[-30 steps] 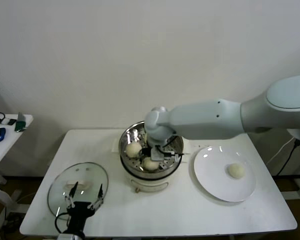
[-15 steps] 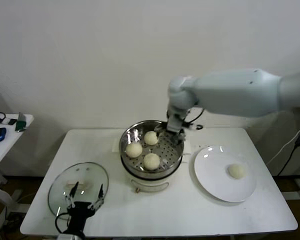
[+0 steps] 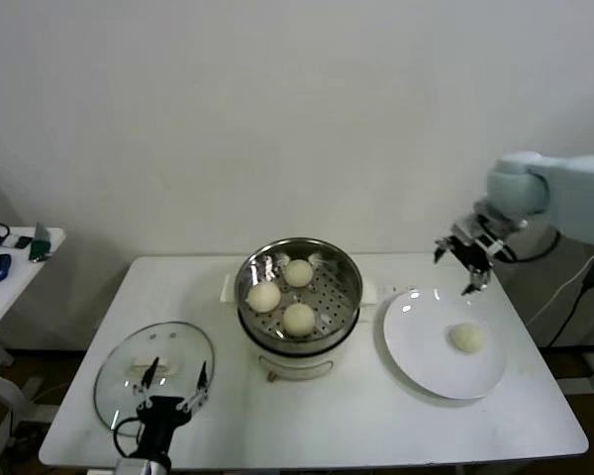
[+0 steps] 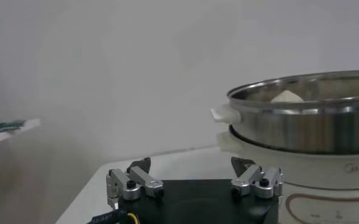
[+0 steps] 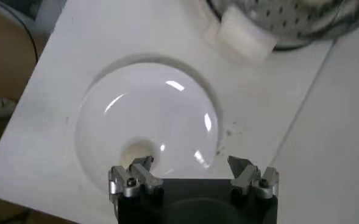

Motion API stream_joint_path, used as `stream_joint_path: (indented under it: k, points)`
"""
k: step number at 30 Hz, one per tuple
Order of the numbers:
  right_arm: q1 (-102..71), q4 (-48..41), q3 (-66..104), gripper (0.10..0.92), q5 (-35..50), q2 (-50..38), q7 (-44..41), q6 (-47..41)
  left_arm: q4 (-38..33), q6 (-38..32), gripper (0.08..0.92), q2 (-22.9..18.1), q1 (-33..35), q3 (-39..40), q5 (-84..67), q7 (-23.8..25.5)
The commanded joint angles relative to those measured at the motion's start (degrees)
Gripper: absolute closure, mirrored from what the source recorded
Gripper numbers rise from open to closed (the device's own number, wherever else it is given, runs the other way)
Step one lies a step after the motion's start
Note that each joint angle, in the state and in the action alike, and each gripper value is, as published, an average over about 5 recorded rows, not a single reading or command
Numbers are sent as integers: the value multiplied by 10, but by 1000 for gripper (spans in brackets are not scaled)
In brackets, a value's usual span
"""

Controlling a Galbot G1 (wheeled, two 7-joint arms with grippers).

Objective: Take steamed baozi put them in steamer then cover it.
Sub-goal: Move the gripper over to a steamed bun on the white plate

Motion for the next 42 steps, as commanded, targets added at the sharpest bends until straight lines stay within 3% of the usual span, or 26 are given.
stream_joint_path:
  k: [1,11,22,28,42]
  points:
    - [-250,-95,171,203,-76,-99,6,-63,8,1,177,-2,-2,-2,2,0]
    - [-361,-188,260,203,-110,-32,9,-43,16,2,177,-8,0,-3,12,1]
    - [-407,-222,300,203,-116,4,19,-43,19,2,177,-9,5,-6,22,-1]
    - [-415,-228,313,206,-123,10,35,-44,19,1,177,-9,6,-6,22,-1]
    - [-325,-160,270,333,-88,-13,32,-67,10,-1,177,-9,8,-5,20,-2]
